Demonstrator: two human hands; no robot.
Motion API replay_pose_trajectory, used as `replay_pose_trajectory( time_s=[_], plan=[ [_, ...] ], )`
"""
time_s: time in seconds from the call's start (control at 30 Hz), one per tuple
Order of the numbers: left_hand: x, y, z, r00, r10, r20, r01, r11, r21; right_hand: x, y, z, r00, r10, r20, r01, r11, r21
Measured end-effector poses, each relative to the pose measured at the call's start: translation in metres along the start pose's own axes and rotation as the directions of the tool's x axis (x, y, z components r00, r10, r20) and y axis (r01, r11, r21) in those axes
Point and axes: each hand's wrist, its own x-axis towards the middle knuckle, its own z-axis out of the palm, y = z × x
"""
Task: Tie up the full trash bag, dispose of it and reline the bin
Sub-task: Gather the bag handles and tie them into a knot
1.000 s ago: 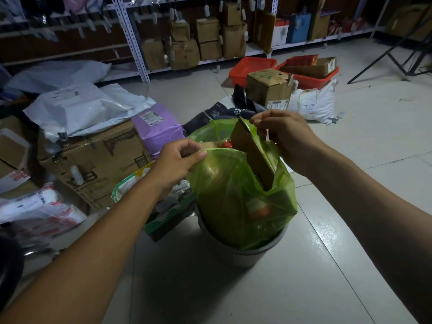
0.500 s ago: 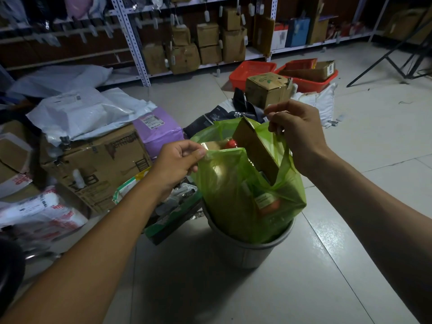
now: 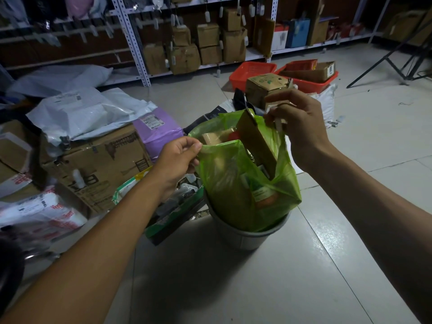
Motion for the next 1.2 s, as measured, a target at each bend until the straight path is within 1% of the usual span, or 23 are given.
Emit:
replay_pose_trajectory(
  time_s=[0.1, 0.17, 0.23, 0.37, 0.47, 0.5, 0.63, 0.8, 0.97, 1.07, 1.13, 1.2],
  plan=[
    [0.000, -0.001, 0.002, 1.000, -0.018, 0.001, 0.018, 0.999, -0.027, -0.001, 0.003, 0.002, 0.996, 0.037, 0.079, -0.035, 0.999, -0.031],
    [0.000, -0.003, 0.004, 1.000, -0.029, -0.004, 0.029, 0.999, -0.036, -0.002, 0.003, 0.004, 0.993, 0.042, 0.111, -0.041, 0.999, -0.008],
    [0.000, -0.004, 0.004, 0.999, -0.041, -0.031, 0.040, 0.998, -0.038, -0.001, 0.003, 0.003, 0.992, 0.025, 0.120, -0.025, 1.000, -0.003],
    [0.003, -0.002, 0.003, 0.995, -0.032, -0.092, 0.035, 0.999, 0.028, -0.001, 0.002, 0.002, 0.990, -0.016, 0.140, 0.026, 0.997, -0.067],
    [0.004, -0.001, 0.003, 0.995, -0.036, -0.089, 0.041, 0.998, 0.054, -0.002, 0.004, 0.002, 0.991, -0.041, 0.126, 0.051, 0.996, -0.074],
    [0.004, 0.000, 0.002, 0.996, -0.037, -0.085, 0.041, 0.998, 0.041, -0.002, 0.004, 0.001, 0.991, -0.048, 0.128, 0.058, 0.996, -0.073],
    [0.005, 0.002, -0.001, 0.989, -0.083, -0.119, 0.071, 0.993, -0.098, -0.003, 0.006, -0.002, 0.992, -0.047, 0.115, 0.051, 0.998, -0.032],
    [0.004, -0.001, -0.009, 0.991, -0.087, -0.103, 0.078, 0.993, -0.089, 0.002, 0.005, -0.003, 0.995, -0.059, 0.079, 0.062, 0.998, -0.026],
    [0.002, -0.006, -0.018, 0.987, -0.080, -0.136, 0.069, 0.994, -0.084, 0.005, 0.004, -0.003, 0.987, -0.157, 0.018, 0.157, 0.987, -0.033],
    [0.001, -0.006, -0.018, 0.988, -0.072, -0.137, 0.057, 0.992, -0.111, 0.005, 0.007, 0.002, 0.985, -0.170, 0.044, 0.171, 0.985, -0.023],
    [0.001, -0.004, -0.015, 0.991, -0.071, -0.114, 0.052, 0.985, -0.165, 0.004, 0.011, 0.008, 0.986, -0.151, 0.068, 0.153, 0.988, -0.028],
    [0.000, -0.003, -0.012, 0.991, -0.082, -0.102, 0.056, 0.972, -0.228, 0.003, 0.016, 0.014, 0.988, -0.106, 0.109, 0.115, 0.990, -0.077]
  ],
)
